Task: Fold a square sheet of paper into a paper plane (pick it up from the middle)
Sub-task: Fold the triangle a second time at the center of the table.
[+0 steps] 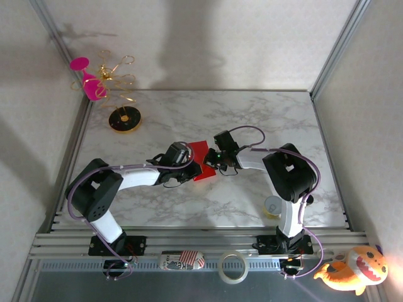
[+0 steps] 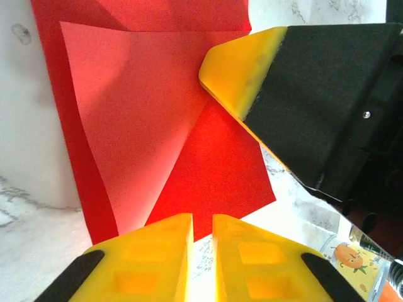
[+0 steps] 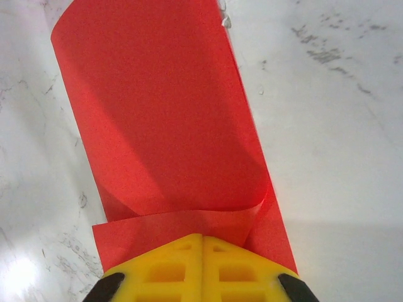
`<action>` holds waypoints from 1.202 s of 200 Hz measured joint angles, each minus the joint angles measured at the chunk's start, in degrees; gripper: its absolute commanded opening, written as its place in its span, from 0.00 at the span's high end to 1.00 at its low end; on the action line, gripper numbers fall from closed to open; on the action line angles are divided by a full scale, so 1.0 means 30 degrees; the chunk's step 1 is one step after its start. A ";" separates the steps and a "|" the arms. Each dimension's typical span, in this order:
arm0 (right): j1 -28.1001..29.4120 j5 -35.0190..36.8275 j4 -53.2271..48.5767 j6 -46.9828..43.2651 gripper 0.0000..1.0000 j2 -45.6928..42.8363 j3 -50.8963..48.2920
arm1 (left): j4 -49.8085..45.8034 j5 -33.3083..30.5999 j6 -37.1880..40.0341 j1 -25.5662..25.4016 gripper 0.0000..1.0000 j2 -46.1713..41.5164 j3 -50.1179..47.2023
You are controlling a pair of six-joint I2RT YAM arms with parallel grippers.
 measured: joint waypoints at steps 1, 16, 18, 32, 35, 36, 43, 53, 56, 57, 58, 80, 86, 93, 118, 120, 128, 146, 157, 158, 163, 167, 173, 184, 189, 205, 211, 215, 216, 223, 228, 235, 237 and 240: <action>0.0000 0.0000 0.0000 0.0000 0.96 0.0000 0.0000 | 0.0015 0.0000 0.0000 0.0000 0.84 0.0007 0.0000; 0.0000 0.0000 0.0007 0.0007 0.96 0.0000 -0.0007 | 0.0044 -0.0051 0.0000 0.0000 0.85 0.0153 0.0000; 0.0000 0.0000 0.0007 0.0007 0.96 0.0000 -0.0007 | 0.0036 -0.0066 0.0000 0.0000 0.85 0.0168 0.0000; 0.0000 0.0000 0.0007 0.0007 0.96 0.0000 -0.0007 | 0.0036 -0.0080 0.0007 0.0000 0.85 0.0306 0.0000; 0.0000 -0.0007 0.0015 0.0007 0.96 0.0000 -0.0007 | 0.0036 -0.0087 0.0007 0.0000 0.85 0.0328 0.0000; 0.0000 0.0000 0.0007 0.0007 0.96 0.0000 -0.0007 | 0.0036 -0.0087 0.0007 0.0000 0.85 0.0335 0.0000; 0.0000 -0.0007 0.0015 0.0007 0.96 0.0000 -0.0007 | 0.0036 -0.0124 0.0007 0.0000 0.85 0.0408 0.0000; 0.0000 -0.0007 0.0007 0.0007 0.96 0.0000 -0.0007 | 0.0022 -0.0197 0.0007 0.0000 0.85 0.0495 0.0000; 0.0000 -0.0007 0.0007 0.0007 0.96 0.0000 -0.0007 | 0.0015 -0.0233 0.0007 0.0000 0.85 0.0517 0.0000; 0.0000 0.0000 0.0007 0.0007 0.96 0.0000 -0.0007 | 0.0007 -0.0233 0.0007 0.0000 0.85 0.0517 0.0000; 0.0000 0.0000 0.0007 0.0007 0.96 0.0000 -0.0007 | 0.0007 -0.0248 0.0007 0.0000 0.85 0.0532 0.0000; -0.0015 -0.0007 0.0007 0.0007 0.96 0.0000 -0.0007 | -0.0022 -0.0437 0.0015 0.0000 0.86 0.0678 0.0000; -0.0015 -0.0007 0.0007 0.0007 0.96 0.0000 -0.0007 | -0.0058 -0.0481 0.0015 0.0000 0.86 0.0692 0.0000; -0.0015 -0.0007 0.0007 0.0007 0.96 0.0000 -0.0007 | -0.0087 -0.0510 0.0015 0.0000 0.86 0.0729 0.0000; -0.0015 -0.0007 0.0007 0.0007 0.96 0.0000 -0.0007 | -0.0095 -0.0590 0.0022 0.0000 0.86 0.0787 0.0000; -0.0015 -0.0007 0.0007 0.0007 0.96 0.0000 -0.0007 | -0.0095 -0.0590 0.0022 0.0000 0.87 0.0787 0.0000; -0.0015 -0.0007 0.0007 0.0007 0.96 0.0000 -0.0007 | -0.0095 -0.0641 0.0029 0.0000 0.87 0.0787 0.0000; -0.0015 -0.0007 0.0007 0.0000 0.96 0.0000 -0.0007 | -0.0095 -0.0721 0.0029 0.0000 0.87 0.0787 0.0000; -0.0015 -0.0007 0.0007 0.0007 0.96 0.0000 -0.0007 | -0.0102 -0.0801 0.0080 0.0000 0.88 0.0794 0.0000; -0.0015 -0.0007 0.0007 0.0007 0.96 0.0000 -0.0007 | -0.0102 -0.0809 0.0080 0.0000 0.88 0.0794 0.0000; -0.0015 -0.0007 0.0007 0.0007 0.96 0.0000 -0.0007 | -0.0102 -0.0852 0.0087 0.0000 0.88 0.0794 0.0000; -0.0015 -0.0007 0.0007 0.0000 0.96 0.0000 -0.0007 | -0.0102 -0.0867 0.0087 0.0000 0.88 0.0801 0.0000; -0.0015 -0.0007 0.0007 0.0007 0.96 0.0000 -0.0007 | -0.0102 -0.0867 0.0087 0.0000 0.88 0.0809 0.0000; -0.0015 -0.0007 0.0007 0.0000 0.96 0.0000 -0.0007 | -0.0102 -0.0933 0.0095 0.0007 0.88 0.0831 0.0000; -0.0015 -0.0007 0.0007 0.0000 0.96 0.0000 -0.0007 | -0.0095 -0.0933 0.0095 0.0007 0.88 0.0867 0.0000; -0.0015 -0.0007 0.0007 0.0000 0.96 0.0000 -0.0007 | -0.0102 -0.0962 0.0095 0.0000 0.88 0.1005 0.0000; -0.0015 -0.0007 0.0007 0.0000 0.96 0.0000 -0.0007 | -0.0102 -0.0991 0.0095 0.0007 0.88 0.1056 0.0000; -0.0015 -0.0007 0.0007 0.0000 0.96 0.0000 -0.0007 | -0.0109 -0.0998 0.0095 0.0007 0.88 0.1086 0.0000; -0.0015 -0.0015 0.0007 0.0000 0.96 0.0000 -0.0007 | -0.0109 -0.0998 0.0095 0.0007 0.88 0.1100 0.0000; -0.0015 -0.0015 0.0007 0.0000 0.96 0.0000 -0.0007 | -0.0102 -0.0998 0.0095 0.0007 0.88 0.1137 0.0000; -0.0015 -0.0015 0.0007 0.0000 0.96 0.0000 -0.0007 | -0.0102 -0.0998 0.0095 0.0007 0.88 0.1144 0.0000; -0.0015 -0.0015 0.0007 0.0000 0.96 0.0000 -0.0007 | -0.0102 -0.0998 0.0095 0.0007 0.88 0.1144 0.0000; -0.0015 -0.0007 0.0007 0.0007 0.96 0.0000 -0.0007 | -0.0102 -0.0998 0.0095 0.0007 0.88 0.1144 0.0000; -0.0015 -0.0007 0.0007 0.0000 0.96 0.0000 -0.0007 | -0.0102 -0.1005 0.0095 0.0007 0.88 0.1144 0.0000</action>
